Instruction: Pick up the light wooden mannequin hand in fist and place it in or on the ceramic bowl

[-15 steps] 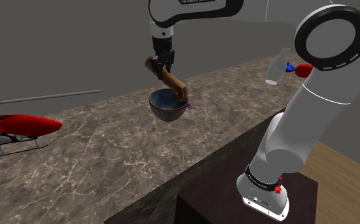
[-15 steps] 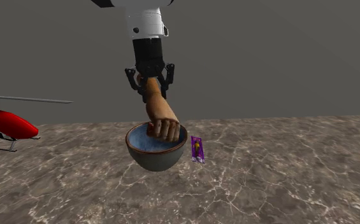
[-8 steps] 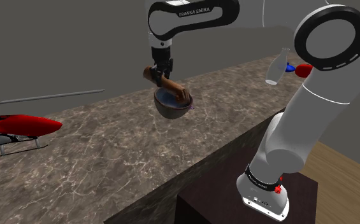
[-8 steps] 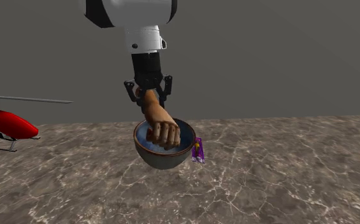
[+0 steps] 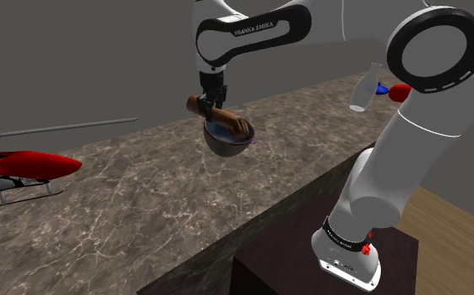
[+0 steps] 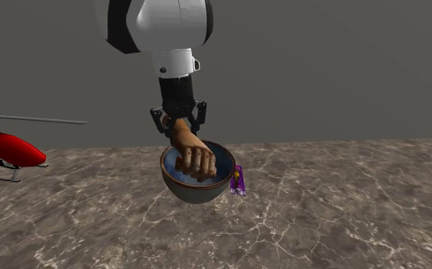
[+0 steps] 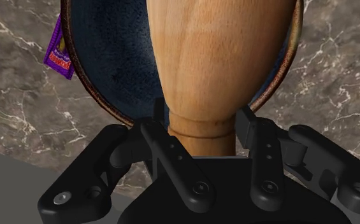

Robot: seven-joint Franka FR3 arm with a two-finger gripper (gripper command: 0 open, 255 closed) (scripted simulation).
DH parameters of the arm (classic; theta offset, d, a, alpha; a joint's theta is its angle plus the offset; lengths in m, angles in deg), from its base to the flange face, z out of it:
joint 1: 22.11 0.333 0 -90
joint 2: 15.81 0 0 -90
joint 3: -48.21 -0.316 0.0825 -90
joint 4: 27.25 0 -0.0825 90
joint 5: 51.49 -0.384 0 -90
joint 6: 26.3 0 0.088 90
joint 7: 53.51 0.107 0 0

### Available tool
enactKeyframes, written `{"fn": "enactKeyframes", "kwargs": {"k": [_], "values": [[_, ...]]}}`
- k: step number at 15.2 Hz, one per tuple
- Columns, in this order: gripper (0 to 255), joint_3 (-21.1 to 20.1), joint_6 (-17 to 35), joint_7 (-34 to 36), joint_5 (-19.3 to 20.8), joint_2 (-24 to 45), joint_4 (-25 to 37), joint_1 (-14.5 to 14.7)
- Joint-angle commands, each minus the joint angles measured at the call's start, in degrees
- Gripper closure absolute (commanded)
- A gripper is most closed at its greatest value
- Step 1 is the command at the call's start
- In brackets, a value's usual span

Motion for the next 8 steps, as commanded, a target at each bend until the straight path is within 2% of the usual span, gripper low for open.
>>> {"fn": "enactKeyframes", "kwargs": {"k": [1, 5, 6, 8], "values": [[255, 0.1, -0.2, 0.0, 0.0, 0.3, -0.5, -0.1], [255, 0.0, -0.2, 0.0, 0.0, 0.3, -0.5, -0.1], [0, 0.0, -0.1, 0.2, 0.0, 0.2, -0.8, 0.0], [0, 0.0, 0.0, 0.0, 0.0, 0.2, -0.9, -0.1]]}}
